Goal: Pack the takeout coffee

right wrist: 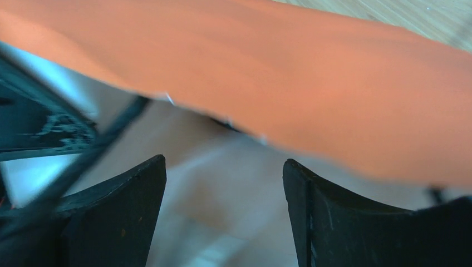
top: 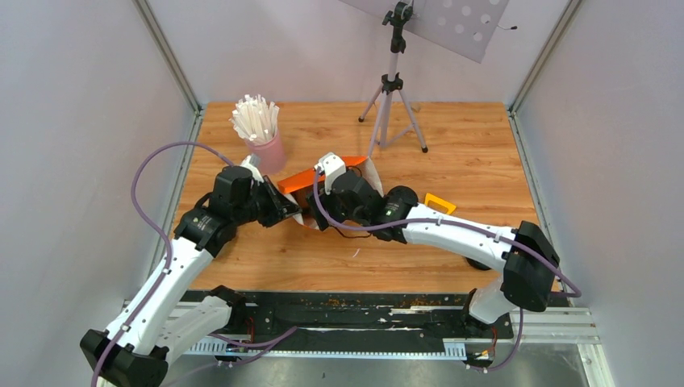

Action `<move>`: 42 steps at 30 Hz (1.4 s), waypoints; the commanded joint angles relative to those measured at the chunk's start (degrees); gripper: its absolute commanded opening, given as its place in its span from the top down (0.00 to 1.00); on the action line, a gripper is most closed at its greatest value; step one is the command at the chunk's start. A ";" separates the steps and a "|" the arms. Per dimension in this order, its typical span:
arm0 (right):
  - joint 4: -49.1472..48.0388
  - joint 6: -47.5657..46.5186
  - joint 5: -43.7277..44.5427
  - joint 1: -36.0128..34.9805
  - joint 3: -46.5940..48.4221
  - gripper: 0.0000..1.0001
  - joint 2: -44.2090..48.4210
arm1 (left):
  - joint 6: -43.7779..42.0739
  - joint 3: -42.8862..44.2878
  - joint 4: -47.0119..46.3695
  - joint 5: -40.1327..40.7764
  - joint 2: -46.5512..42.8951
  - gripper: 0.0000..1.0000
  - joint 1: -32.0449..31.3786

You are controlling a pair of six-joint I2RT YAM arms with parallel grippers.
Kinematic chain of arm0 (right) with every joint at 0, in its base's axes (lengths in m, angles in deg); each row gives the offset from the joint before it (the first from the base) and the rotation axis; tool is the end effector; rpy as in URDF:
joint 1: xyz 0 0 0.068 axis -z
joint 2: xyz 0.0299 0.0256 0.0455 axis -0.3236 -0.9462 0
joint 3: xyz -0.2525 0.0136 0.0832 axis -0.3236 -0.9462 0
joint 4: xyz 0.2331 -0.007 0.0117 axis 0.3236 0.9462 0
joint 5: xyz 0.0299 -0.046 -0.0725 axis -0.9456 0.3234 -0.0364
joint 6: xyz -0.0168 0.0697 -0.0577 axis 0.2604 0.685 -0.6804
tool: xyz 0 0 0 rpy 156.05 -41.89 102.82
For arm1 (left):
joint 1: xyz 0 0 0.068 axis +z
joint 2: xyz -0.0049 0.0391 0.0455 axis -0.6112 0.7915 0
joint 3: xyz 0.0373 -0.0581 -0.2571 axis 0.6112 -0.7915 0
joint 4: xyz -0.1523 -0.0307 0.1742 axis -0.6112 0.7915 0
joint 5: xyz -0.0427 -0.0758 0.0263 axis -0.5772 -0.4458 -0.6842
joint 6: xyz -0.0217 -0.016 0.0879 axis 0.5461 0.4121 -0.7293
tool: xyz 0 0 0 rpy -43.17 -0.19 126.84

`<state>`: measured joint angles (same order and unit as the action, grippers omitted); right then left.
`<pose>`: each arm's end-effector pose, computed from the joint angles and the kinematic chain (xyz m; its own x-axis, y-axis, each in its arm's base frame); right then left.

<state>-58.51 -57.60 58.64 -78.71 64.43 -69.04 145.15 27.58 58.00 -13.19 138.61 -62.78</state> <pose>0.1963 0.3048 0.2775 -0.4205 -0.3548 -0.8350 -0.6967 0.7158 0.0467 0.1664 -0.0981 0.2873 -0.7742 -0.5290 -0.3474 -0.1163 0.6585 -0.7435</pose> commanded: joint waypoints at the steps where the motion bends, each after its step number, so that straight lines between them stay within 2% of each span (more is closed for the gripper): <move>1: -15.01 -0.56 2.47 -0.20 -5.37 0.22 -0.71 | 1.43 2.50 2.46 -0.70 -0.18 0.96 0.02; 5: -19.00 -2.20 2.68 -0.20 -6.56 0.15 -2.98 | 0.81 2.34 3.43 -0.44 -0.45 0.96 0.01; 9: -23.64 -4.89 0.22 -0.19 -8.40 0.12 -2.55 | 0.74 1.97 3.85 -0.70 -0.49 0.95 0.01; 12: -26.07 -6.86 -1.94 -0.27 -10.12 0.13 -0.95 | 0.79 2.19 3.80 -1.04 -0.31 0.95 -0.03; 16: -25.25 -7.94 0.15 -0.17 -11.58 0.17 -0.54 | 0.53 2.55 3.71 -1.09 -0.05 0.94 -0.01; 18: -25.24 -13.96 -3.48 -0.28 -12.34 0.18 -0.35 | 0.29 2.87 3.60 -1.50 0.17 0.94 -0.02; 22: -20.39 -30.91 -9.78 -0.20 -12.02 0.13 0.30 | -3.76 5.28 6.13 -1.54 1.49 0.94 -0.01; 25: -15.30 -35.13 -13.32 0.18 -9.49 0.14 0.18 | -6.52 6.61 7.64 -1.46 1.87 0.94 -0.08; 28: -15.43 -31.64 -11.69 0.56 -7.04 0.14 -2.12 | -6.18 6.14 7.45 -1.08 1.07 0.94 -0.01; 37: -21.76 -7.42 -4.99 1.14 -3.72 0.14 -8.74 | -2.48 3.03 4.85 -2.67 -0.49 0.94 -0.03; 42: -24.24 -0.71 1.38 1.48 -3.68 0.10 -9.97 | -2.79 2.83 5.73 -2.55 -0.54 0.94 -0.03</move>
<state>-78.16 -68.96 53.14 -77.97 59.36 -77.28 141.63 30.73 63.40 -12.73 139.00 -62.39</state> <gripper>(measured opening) 0.880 0.065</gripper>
